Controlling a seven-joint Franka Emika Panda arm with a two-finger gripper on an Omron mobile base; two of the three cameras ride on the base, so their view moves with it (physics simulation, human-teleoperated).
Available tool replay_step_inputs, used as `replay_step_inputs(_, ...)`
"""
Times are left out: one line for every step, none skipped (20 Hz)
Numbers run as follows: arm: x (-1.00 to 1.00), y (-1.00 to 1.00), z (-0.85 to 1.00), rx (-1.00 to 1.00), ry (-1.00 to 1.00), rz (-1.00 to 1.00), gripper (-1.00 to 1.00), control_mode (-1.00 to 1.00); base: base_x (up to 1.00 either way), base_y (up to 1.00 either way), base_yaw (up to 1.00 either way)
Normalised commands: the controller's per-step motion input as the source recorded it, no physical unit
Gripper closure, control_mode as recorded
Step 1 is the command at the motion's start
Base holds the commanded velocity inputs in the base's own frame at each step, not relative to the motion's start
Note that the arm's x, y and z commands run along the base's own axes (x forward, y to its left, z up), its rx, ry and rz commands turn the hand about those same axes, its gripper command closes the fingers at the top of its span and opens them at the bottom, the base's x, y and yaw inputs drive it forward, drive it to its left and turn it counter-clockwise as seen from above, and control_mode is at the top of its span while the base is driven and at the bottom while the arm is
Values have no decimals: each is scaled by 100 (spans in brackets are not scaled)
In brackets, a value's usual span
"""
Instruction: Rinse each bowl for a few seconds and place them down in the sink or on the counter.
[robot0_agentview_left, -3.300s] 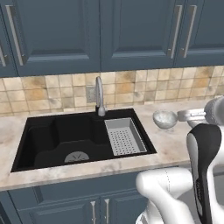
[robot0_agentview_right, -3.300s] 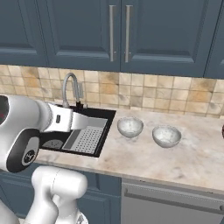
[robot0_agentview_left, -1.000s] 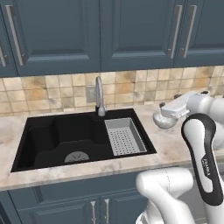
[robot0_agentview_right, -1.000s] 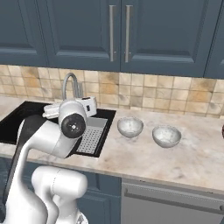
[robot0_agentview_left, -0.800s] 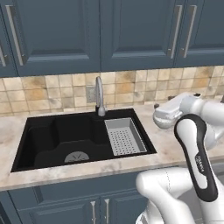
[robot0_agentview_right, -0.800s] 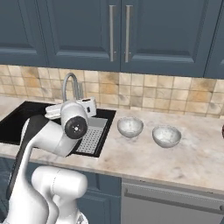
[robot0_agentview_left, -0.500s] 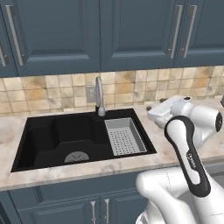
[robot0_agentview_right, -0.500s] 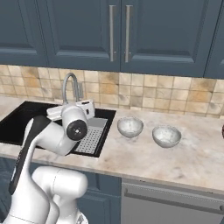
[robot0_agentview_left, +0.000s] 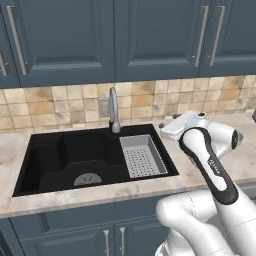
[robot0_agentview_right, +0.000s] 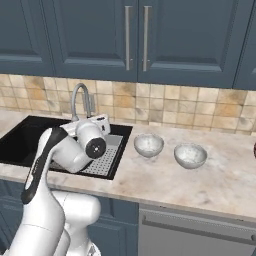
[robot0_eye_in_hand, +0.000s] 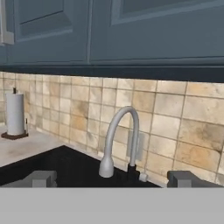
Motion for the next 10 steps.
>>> replay_step_inputs(42, 0, -19, 0, 0, 11, -100, -100, 0, 0, 0)
replay_step_inputs(44, 0, -20, 0, 0, 12, -100, -100, 0, 0, 0)
replay_step_inputs(44, 0, -19, 0, 0, 12, -100, -100, 0, 0, 0)
replay_step_inputs(44, 0, -19, 0, 0, 12, -100, -100, 0, 0, 0)
replay_step_inputs(43, 0, -20, 0, 0, 12, -100, -100, 0, 0, 0)
replay_step_inputs(41, 3, -20, 0, 0, 12, -100, -100, 0, 0, 0)
replay_step_inputs(40, 6, -19, 0, 0, 11, -100, -100, 0, 0, 0)
replay_step_inputs(37, 10, -18, 0, 0, 10, -100, -100, 0, 0, 0)
replay_step_inputs(32, 14, -16, 0, -1, 8, -100, -100, 0, 0, 0)
replay_step_inputs(28, 17, -16, 0, -3, 5, -100, -100, 0, 0, 0)
